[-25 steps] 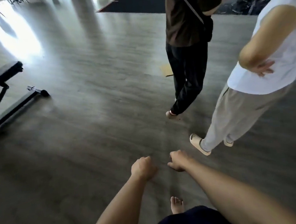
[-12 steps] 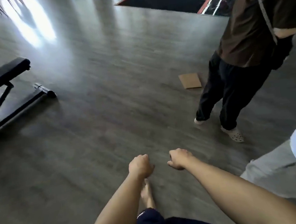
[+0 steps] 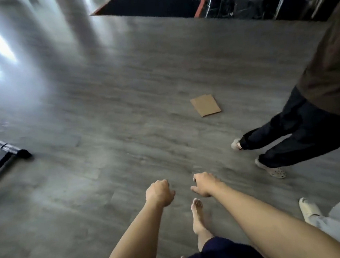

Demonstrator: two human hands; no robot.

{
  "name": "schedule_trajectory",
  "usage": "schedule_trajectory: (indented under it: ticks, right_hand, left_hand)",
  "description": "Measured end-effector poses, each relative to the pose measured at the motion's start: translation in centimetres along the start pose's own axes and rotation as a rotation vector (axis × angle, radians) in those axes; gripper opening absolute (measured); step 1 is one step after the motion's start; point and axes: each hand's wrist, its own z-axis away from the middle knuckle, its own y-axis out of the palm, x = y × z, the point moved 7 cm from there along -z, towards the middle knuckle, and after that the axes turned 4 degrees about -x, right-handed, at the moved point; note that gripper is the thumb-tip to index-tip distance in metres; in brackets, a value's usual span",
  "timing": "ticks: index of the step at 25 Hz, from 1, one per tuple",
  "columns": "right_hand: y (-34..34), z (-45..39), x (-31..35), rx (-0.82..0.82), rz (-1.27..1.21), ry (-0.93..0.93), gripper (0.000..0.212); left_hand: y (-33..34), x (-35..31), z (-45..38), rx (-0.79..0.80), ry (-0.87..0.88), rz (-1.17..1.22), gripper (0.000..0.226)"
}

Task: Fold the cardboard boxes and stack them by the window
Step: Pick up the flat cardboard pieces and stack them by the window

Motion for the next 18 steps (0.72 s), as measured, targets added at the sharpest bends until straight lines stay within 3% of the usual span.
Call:
schedule_trajectory:
  ticks: [14, 18]
  right_hand:
    - [-22.7, -31.3, -6.0, -0.022, -0.148, 0.121, 0.048]
    - [-27.0, -39.0, -8.6, -0.004, -0.235, 0.197, 0.049]
  left_hand:
    - [-18.5, -9.2, -33.8, 0.039, 0.046, -0.027, 0.038]
    - [-22.2, -13.0, -44.2, 0.087, 0.169, -0.100, 0.034]
